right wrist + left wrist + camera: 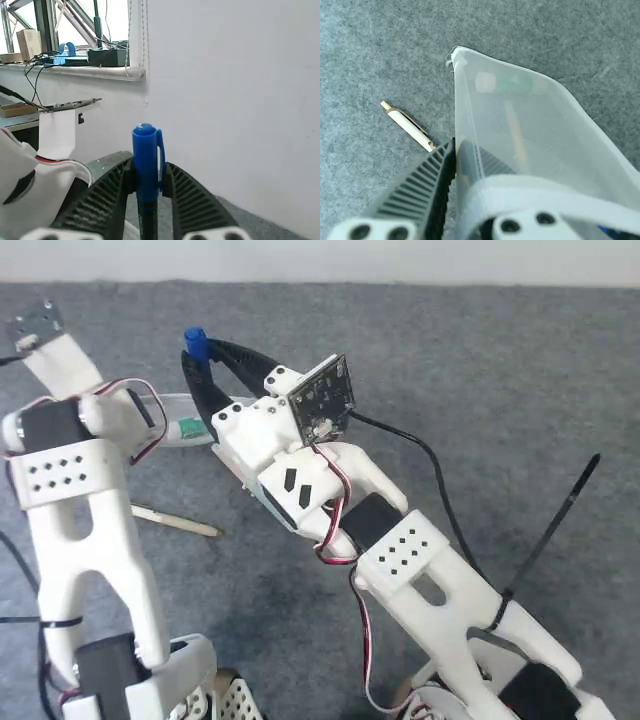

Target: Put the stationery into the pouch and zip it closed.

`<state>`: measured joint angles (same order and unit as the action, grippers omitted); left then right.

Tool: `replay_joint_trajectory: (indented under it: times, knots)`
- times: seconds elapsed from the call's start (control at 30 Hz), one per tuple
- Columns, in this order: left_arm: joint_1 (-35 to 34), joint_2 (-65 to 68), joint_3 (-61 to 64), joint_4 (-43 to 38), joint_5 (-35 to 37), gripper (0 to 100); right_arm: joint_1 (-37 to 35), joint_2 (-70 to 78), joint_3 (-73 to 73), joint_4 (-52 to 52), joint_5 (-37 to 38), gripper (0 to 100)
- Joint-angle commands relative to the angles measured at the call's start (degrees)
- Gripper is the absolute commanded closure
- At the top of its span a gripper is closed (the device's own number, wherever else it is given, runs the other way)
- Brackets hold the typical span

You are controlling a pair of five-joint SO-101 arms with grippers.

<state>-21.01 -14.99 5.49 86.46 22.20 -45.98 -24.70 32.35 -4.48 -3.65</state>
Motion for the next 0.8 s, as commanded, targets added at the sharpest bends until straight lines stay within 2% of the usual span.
replay_joint_trajectory:
  times: [0.0,0.27,0.77]
  knots:
    - [0.09,-3.16,-0.66,-1.49,-0.18,99,0.48,-2.51,2.02,-1.19,1.41,99.1]
    - [0.26,-2.99,-0.66,-1.49,-0.18,99,-1.63,-6.73,12.57,-1.27,14.86,99.1]
    - [0.09,-2.9,-0.57,-1.49,-0.18,99,-6.2,-0.57,16.62,-1.45,15.82,99.1]
